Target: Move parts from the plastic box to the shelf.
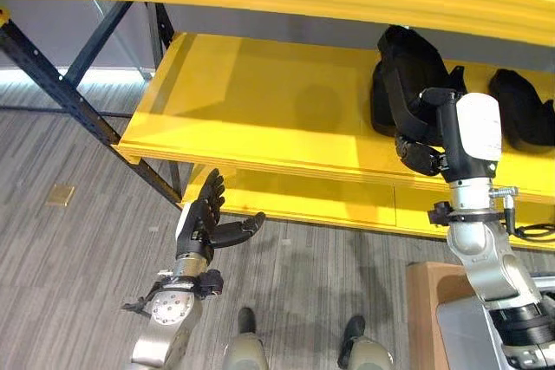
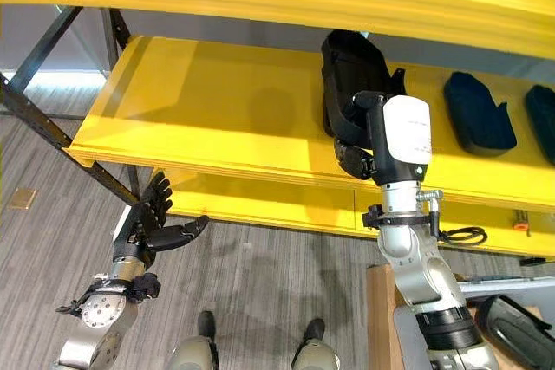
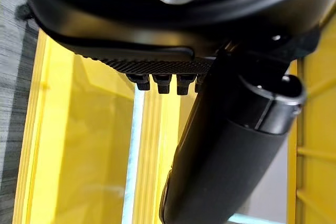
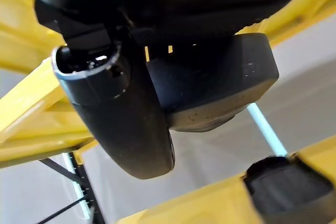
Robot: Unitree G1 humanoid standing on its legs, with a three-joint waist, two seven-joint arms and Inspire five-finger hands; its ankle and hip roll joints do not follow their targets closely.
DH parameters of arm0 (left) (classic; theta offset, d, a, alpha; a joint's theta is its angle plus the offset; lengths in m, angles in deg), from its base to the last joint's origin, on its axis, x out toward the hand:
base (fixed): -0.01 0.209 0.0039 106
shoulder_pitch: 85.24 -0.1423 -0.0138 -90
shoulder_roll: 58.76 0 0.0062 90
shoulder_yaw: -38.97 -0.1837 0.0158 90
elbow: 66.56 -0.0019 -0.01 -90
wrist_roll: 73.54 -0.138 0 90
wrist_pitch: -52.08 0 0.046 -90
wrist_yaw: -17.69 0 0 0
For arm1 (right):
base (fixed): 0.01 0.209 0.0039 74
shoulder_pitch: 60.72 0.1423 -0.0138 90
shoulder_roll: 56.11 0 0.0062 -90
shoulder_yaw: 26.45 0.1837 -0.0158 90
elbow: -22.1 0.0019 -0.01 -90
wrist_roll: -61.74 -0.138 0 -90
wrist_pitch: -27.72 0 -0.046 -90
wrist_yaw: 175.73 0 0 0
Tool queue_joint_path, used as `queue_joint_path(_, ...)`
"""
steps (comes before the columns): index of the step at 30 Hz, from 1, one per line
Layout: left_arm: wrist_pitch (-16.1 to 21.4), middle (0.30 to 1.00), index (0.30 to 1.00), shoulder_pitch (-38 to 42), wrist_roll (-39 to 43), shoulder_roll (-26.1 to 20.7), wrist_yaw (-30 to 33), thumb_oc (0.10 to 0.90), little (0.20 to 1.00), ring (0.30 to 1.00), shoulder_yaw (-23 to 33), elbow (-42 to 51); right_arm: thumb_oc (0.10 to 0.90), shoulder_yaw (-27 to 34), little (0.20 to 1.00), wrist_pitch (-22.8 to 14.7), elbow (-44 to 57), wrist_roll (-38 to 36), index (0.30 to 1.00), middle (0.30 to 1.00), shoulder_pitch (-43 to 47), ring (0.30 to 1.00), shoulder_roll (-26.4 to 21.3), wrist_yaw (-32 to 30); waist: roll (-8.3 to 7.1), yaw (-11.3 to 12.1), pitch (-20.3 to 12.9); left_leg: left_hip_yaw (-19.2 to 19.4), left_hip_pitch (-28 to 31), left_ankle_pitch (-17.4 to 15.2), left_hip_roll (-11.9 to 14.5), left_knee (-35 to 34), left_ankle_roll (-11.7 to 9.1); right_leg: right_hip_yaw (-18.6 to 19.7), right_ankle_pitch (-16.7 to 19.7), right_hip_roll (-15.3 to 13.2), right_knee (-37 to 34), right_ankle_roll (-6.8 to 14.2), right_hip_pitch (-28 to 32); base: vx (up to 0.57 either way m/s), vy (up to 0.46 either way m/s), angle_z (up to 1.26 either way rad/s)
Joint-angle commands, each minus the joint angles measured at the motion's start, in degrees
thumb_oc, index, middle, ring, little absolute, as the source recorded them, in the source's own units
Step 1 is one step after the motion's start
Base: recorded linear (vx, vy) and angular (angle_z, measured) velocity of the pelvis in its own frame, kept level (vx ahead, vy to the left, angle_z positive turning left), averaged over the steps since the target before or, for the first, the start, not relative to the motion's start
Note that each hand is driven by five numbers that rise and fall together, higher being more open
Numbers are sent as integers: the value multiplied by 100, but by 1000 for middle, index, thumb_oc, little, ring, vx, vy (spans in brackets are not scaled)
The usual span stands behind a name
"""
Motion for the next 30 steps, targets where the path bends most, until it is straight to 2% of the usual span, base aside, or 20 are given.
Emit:
queue_joint_path(1,573,1000,1000,140,-82,-551,22,900,1000,1000,413,699,400,-147,300,-139,-101,-292,300,300,1200,300,-288,-130,-280,62,-448,161,-172,-153,95,112,145,182,153,-270,-514,323,486,0,-34,13)
queue_joint_path(4,573,1000,1000,106,-41,-569,32,900,1000,1000,451,727,400,-297,300,-56,-338,-308,300,300,1504,300,-382,-118,-299,131,-431,152,-197,-120,94,76,141,141,171,-256,-532,317,475,5,-24,15)
queue_joint_path(9,619,1000,1000,72,87,-679,39,900,1000,1000,564,859,400,-732,300,79,-804,-299,300,300,2494,300,-700,-104,-320,303,-326,86,-349,-3,119,3,98,24,173,-233,-541,294,387,-14,-37,8)
queue_joint_path(13,647,1000,1000,96,230,-742,15,900,1000,1000,517,897,400,-1103,300,219,-1404,-464,300,300,3237,300,-768,-111,-311,466,-222,-10,-449,96,138,-99,63,-94,158,-208,-510,287,343,-17,-27,10)
queue_joint_path(19,713,1000,1000,130,383,-852,1,900,1000,1000,476,932,400,-1610,300,305,-2388,-663,300,300,4246,300,-713,-145,-271,640,-100,-126,-553,93,132,-54,88,-197,117,-210,-346,272,271,-16,-7,8)
queue_joint_path(30,804,1000,1000,310,567,-1069,44,900,1000,1000,410,929,400,-2034,300,350,-3574,-1152,300,300,5300,300,-502,-257,-140,816,129,-468,-1002,-34,92,434,149,-284,-45,-295,156,209,89,-31,6,13)
